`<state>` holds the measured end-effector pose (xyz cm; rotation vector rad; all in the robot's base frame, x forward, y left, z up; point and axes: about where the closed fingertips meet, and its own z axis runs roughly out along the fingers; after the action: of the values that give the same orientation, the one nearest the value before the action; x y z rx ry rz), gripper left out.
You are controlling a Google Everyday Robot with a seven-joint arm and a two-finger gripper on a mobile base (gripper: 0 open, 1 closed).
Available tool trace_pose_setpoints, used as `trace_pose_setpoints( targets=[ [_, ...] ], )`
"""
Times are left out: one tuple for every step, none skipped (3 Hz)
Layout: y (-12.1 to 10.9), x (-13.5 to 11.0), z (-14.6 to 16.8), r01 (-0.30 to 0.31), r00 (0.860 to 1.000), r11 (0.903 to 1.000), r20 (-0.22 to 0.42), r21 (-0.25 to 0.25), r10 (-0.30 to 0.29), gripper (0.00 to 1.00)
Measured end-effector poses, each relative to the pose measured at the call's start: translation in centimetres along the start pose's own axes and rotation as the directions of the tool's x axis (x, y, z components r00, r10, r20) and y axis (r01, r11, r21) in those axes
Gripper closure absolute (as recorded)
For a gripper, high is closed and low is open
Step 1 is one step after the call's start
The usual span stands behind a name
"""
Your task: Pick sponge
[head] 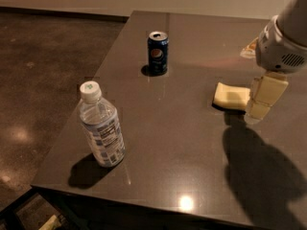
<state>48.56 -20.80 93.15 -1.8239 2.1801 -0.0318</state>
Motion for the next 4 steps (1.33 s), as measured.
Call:
trace_pose_setpoints(
  targets=[
    [-1.3, 1.0, 1.8, -0.015, 1.000, 0.9994, -0.014, -0.031, 0.015, 0.00],
    [-2.6, 1.8, 3.5, -0.028, 0.999, 0.9972, -0.026, -0.069, 0.027, 0.00],
    [-3.5, 2.5, 5.1, -0.038, 0.999, 0.9938, -0.039, -0.105, 0.034, 0.00],
    [-4.2, 3.2, 6.7, -0.045, 0.998, 0.9905, -0.055, -0.130, 0.038, 0.00]
  ],
)
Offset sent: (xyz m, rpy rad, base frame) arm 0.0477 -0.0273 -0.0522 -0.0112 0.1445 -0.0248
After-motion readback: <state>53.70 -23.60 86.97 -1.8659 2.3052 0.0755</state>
